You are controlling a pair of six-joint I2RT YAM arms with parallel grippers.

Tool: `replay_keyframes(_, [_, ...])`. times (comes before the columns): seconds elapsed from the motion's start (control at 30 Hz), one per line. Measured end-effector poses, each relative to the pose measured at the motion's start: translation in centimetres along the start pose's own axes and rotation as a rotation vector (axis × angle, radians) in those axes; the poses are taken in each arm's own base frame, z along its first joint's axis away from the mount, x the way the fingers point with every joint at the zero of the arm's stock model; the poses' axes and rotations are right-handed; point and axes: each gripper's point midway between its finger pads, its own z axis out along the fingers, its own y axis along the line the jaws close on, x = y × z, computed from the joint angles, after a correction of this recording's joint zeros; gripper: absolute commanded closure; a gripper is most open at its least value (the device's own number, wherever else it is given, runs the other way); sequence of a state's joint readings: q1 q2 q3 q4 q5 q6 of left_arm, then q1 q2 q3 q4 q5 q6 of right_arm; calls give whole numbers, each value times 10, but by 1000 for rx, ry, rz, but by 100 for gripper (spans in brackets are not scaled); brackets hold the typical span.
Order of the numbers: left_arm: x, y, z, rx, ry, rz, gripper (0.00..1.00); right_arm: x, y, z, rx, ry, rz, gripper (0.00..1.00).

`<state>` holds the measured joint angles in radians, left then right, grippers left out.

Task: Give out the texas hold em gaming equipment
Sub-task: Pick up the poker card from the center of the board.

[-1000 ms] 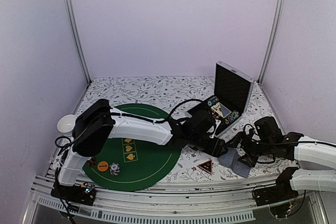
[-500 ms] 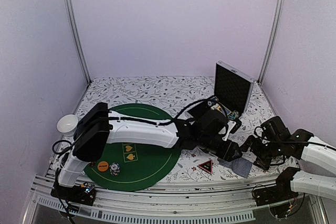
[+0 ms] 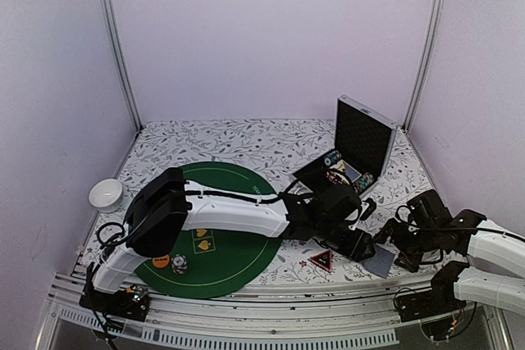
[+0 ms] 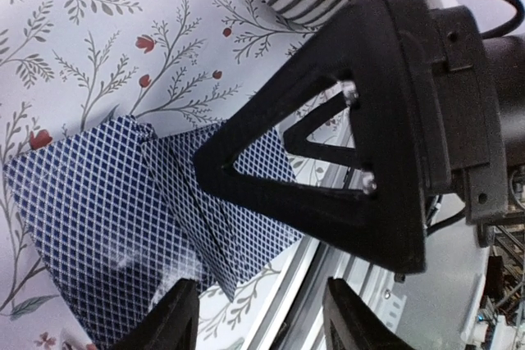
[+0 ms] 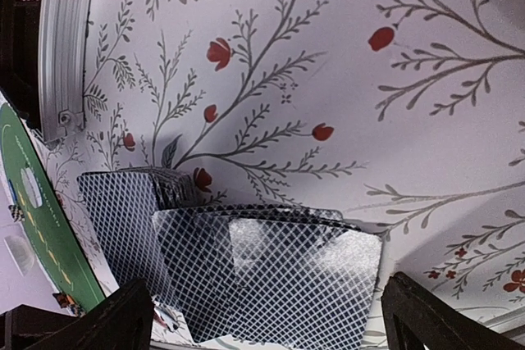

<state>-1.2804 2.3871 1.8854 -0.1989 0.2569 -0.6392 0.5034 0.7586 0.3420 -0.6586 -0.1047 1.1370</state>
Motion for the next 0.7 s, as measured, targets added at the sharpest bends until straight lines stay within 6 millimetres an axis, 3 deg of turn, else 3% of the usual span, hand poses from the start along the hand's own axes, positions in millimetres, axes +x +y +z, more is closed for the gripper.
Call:
replay_keyframes(0.37, [18, 18, 17, -10, 45, -60, 50, 0, 12, 5, -70, 7, 2, 1])
replay_keyframes(0.7, [18, 11, 20, 39, 49, -76, 54, 1, 23, 9, -139, 12, 20, 1])
